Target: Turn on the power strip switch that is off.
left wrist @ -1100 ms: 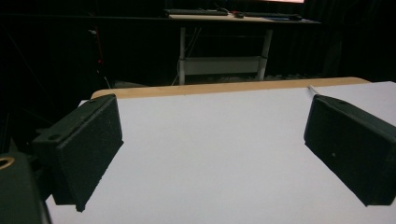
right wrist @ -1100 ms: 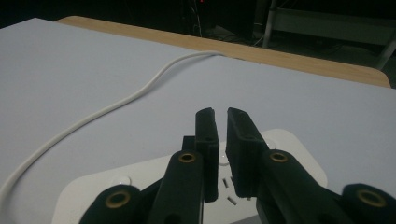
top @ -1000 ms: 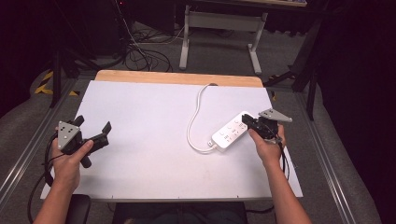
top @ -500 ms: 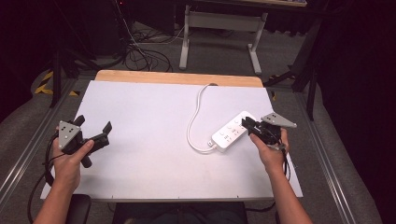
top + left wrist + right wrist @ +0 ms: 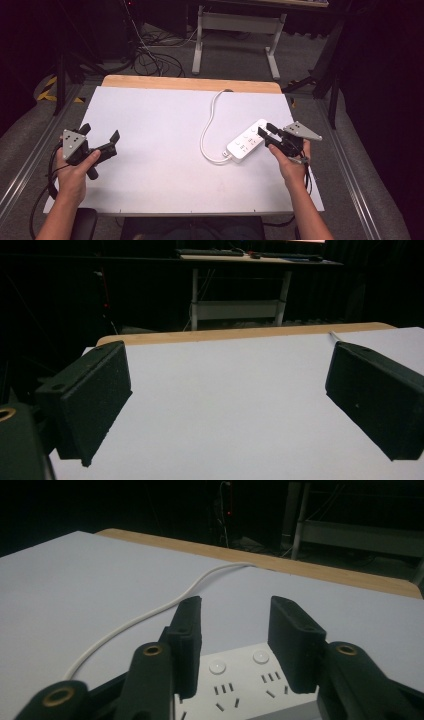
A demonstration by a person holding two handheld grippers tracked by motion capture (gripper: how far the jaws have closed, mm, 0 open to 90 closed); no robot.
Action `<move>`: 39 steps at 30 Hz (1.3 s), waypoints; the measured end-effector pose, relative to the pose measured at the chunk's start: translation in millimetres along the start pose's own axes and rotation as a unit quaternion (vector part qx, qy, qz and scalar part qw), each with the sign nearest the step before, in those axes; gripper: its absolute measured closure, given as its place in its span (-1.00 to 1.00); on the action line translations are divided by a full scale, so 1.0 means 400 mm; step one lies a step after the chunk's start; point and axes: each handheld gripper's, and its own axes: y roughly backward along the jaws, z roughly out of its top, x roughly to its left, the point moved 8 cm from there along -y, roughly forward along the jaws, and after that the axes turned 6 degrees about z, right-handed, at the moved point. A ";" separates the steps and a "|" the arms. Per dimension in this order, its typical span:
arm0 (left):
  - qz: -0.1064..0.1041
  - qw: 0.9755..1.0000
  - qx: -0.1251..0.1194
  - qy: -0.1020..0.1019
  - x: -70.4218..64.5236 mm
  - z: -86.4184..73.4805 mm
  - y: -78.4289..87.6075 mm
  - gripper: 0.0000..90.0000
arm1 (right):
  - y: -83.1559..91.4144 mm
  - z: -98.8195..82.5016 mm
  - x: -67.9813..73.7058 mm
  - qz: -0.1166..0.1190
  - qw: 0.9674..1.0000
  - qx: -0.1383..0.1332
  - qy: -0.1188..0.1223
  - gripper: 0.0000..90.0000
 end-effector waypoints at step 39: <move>0.004 1.000 -0.001 0.003 0.003 0.002 -0.001 -0.94 | 0.051 -0.012 -0.016 0.002 0.995 -0.101 -0.011 -0.94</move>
